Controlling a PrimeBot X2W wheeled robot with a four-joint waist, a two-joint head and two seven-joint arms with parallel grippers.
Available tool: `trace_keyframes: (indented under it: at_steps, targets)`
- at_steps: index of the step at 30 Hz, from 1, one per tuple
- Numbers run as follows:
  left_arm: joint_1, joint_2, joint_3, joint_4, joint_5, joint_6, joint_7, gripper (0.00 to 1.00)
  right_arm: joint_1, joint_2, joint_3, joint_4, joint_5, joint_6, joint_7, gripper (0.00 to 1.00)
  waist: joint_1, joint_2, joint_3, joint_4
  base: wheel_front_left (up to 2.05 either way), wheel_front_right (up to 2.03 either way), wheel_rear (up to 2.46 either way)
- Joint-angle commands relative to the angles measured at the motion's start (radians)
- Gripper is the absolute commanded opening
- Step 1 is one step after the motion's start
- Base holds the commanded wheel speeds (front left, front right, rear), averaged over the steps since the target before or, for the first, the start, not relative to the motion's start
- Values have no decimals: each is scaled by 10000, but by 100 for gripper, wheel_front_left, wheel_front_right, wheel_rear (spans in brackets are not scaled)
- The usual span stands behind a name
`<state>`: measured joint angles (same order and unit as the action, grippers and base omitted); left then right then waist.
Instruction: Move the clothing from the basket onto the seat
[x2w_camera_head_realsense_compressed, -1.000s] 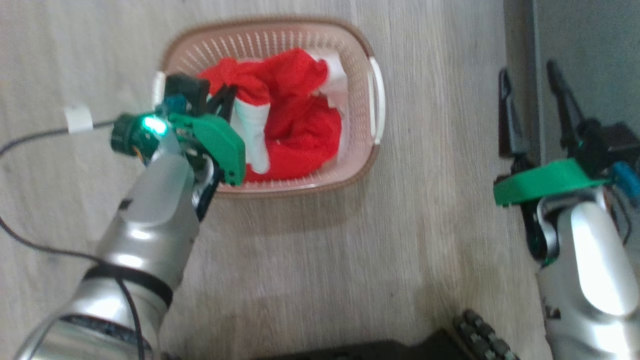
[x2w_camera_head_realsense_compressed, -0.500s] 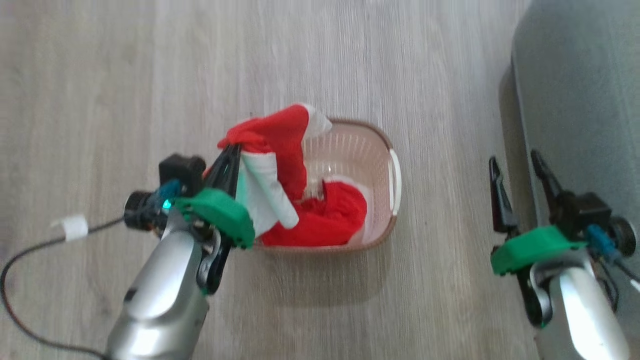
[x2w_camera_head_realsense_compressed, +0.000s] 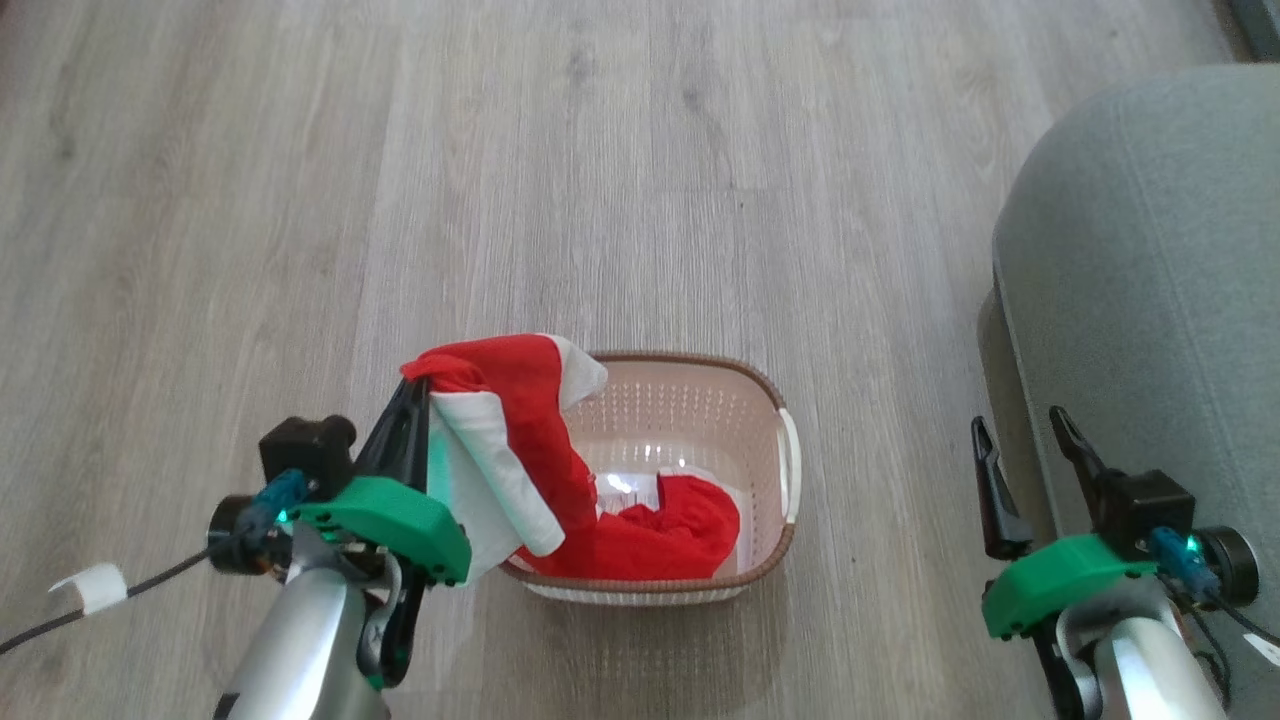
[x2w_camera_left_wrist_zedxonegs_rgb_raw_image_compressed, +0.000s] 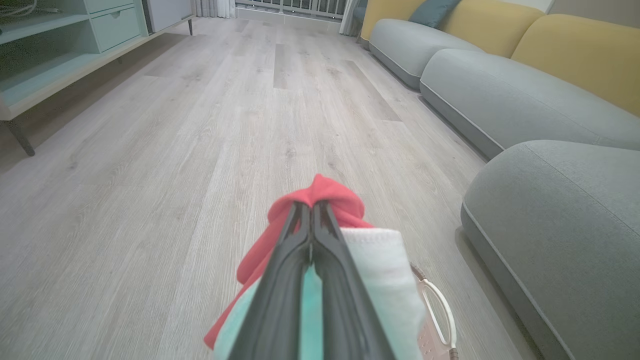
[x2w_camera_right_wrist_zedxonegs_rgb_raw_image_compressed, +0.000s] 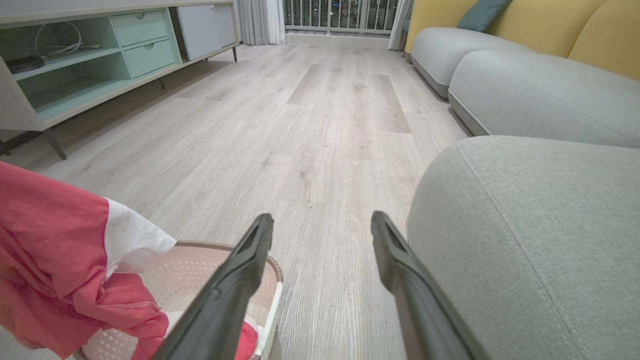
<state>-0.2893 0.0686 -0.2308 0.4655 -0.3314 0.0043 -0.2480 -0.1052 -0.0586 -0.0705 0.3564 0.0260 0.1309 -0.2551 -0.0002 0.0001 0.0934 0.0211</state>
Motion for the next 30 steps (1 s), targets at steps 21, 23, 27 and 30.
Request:
trace_keyframes:
  at_steps: [21,23,27,30]
  targets:
    - [9,243,664,-523,266,19,-137,0,26,-132,534,-31,-99,-2,-67,100,2,-1,-665,68,0,0,0]
    - [-13,242,660,-528,275,-1,-137,0,17,-140,551,-21,-100,-2,-67,100,2,-1,-670,86,0,0,0]
    - [-37,249,644,-532,306,-38,-137,0,-21,-135,629,-10,-92,-2,-67,100,2,-1,-689,114,0,0,0]
    - [-38,252,636,-530,317,-65,-137,0,-74,-128,715,8,-64,-2,-67,100,2,-1,-708,129,0,0,0]
